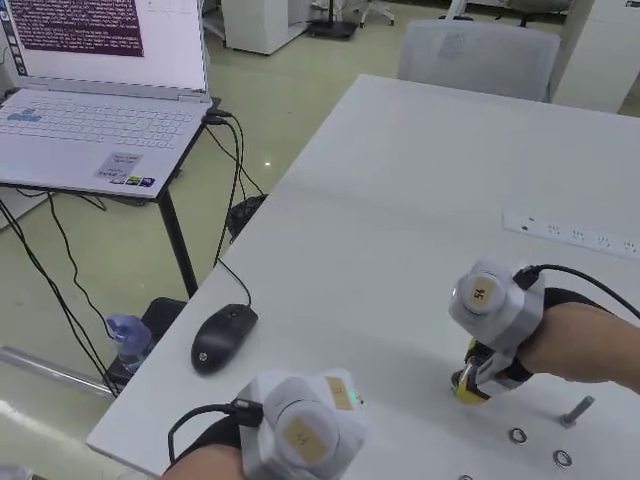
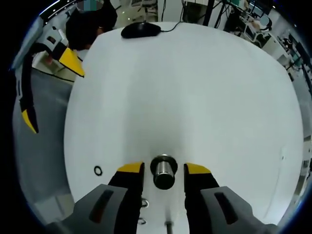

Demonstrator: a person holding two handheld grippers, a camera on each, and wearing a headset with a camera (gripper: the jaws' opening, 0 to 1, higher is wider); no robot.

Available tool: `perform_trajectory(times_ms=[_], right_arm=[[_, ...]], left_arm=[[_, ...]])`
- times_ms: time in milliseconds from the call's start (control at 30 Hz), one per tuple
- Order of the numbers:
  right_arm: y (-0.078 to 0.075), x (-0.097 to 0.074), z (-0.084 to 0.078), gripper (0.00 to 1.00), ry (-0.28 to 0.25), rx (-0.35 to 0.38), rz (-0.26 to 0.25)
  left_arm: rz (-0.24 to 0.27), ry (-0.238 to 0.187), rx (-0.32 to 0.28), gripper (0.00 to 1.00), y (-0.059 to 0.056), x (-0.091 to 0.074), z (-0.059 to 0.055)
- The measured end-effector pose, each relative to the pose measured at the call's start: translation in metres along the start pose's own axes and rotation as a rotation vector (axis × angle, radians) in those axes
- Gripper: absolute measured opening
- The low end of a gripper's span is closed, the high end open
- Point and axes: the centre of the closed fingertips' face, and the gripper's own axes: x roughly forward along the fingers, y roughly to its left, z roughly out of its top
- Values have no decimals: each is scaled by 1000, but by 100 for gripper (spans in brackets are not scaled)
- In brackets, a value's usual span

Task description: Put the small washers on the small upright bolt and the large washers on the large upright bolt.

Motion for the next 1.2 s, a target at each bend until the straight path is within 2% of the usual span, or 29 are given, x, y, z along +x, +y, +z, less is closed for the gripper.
perform_trajectory(times_ms=[233, 533, 633, 733, 867, 1200], right_arm=[[1, -14, 1, 34, -33, -8, 9], [2, -38, 3, 32, -111, -70, 4], [0, -46, 3, 30, -132, -71, -15], [2, -51, 0, 30, -138, -63, -9], [4, -53, -12, 30, -115, -76, -16], [18, -53, -47, 30, -100, -36, -16]], left_arm=[[17, -12, -16, 84, -1, -4, 4], [34, -12, -17, 84, -2, -6, 9], [41, -11, -16, 84, -3, -7, 11], [50, -14, -20, 84, -3, -9, 12], [53, -10, -21, 84, -5, -9, 11], [46, -3, -16, 83, -8, -5, 11]])
